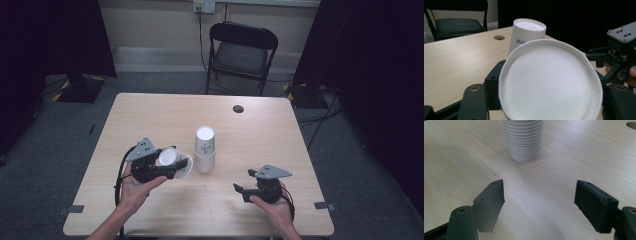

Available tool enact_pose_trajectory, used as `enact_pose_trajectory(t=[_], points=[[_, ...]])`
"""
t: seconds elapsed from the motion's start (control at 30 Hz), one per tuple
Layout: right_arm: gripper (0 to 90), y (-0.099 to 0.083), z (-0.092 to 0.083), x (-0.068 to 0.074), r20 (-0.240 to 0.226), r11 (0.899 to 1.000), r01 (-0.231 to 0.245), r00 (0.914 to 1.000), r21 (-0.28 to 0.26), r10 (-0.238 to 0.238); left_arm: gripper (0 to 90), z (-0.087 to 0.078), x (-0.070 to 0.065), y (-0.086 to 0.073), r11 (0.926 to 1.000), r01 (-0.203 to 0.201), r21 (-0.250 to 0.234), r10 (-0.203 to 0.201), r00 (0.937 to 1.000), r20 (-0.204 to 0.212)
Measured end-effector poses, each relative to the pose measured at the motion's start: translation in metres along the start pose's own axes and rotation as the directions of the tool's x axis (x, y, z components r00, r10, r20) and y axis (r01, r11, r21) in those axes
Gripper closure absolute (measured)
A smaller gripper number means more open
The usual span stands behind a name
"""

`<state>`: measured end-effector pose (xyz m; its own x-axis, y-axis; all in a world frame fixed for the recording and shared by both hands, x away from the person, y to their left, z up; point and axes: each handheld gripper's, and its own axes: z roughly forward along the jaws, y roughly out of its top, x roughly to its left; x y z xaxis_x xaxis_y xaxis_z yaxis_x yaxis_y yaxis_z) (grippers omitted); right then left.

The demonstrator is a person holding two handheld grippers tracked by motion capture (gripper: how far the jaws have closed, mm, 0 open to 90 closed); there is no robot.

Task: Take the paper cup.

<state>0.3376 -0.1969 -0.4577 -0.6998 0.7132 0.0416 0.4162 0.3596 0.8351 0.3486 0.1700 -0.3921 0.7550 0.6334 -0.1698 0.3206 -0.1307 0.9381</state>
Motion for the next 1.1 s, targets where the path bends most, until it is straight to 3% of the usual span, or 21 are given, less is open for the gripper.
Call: enact_pose_trajectory(t=[0.3,0.43,0.53,0.67,0.73,0.8,0.9,0.93,0.97,1.07,1.1], points=[[27.3,0.017,0.010,0.023,-0.082,0.998,0.053,0.9950,-0.043,-0.056,34.4,-0.002,-0.003,-0.015,0.9973,0.069,0.027,-0.070,0.9966,0.043],[36.9,0.027,0.015,0.036,-0.139,0.993,0.090,0.9853,-0.073,-0.100,34.4,-0.002,-0.006,-0.017,0.9965,0.079,0.029,-0.080,0.9950,0.060],[40.1,0.034,0.021,0.045,-0.170,0.991,0.103,0.9784,-0.089,-0.117,34.4,-0.003,-0.009,-0.017,0.9951,0.098,0.008,-0.098,0.9912,0.089],[43.7,0.040,0.029,0.054,-0.203,0.989,0.112,0.9705,-0.099,-0.130,34.4,-0.001,-0.010,-0.017,0.9930,0.117,0.017,-0.118,0.9862,0.116],[45.3,0.046,0.036,0.061,-0.224,0.986,0.126,0.9633,-0.108,-0.148,34.6,0.001,-0.011,-0.018,0.9904,0.136,0.025,-0.138,0.9796,0.146],[46.2,0.048,0.038,0.063,-0.232,0.984,0.138,0.9594,-0.108,-0.160,34.7,0.001,-0.012,-0.017,0.9899,0.139,0.027,-0.142,0.9781,0.152],[48.4,0.052,0.043,0.068,-0.238,0.977,0.172,0.9508,-0.125,-0.198,34.7,0.004,-0.014,-0.017,0.9870,0.158,0.032,-0.161,0.9706,0.179],[49.7,0.053,0.046,0.072,-0.232,0.972,0.184,0.9486,-0.146,-0.215,34.8,0.006,-0.013,-0.018,0.9800,0.194,0.045,-0.199,0.9557,0.217],[49.8,0.053,0.047,0.074,-0.230,0.971,0.186,0.9487,-0.151,-0.217,34.8,0.007,-0.013,-0.019,0.9774,0.206,0.047,-0.211,0.9524,0.220],[49.5,0.051,0.049,0.079,-0.219,0.962,0.211,0.9439,-0.175,-0.247,34.9,0.009,-0.013,-0.020,0.9787,0.195,0.064,-0.205,0.9532,0.223],[49.5,0.051,0.049,0.079,-0.219,0.962,0.211,0.9439,-0.175,-0.247,34.9,0.009,-0.012,-0.021,0.9737,0.218,0.064,-0.227,0.9448,0.236]])
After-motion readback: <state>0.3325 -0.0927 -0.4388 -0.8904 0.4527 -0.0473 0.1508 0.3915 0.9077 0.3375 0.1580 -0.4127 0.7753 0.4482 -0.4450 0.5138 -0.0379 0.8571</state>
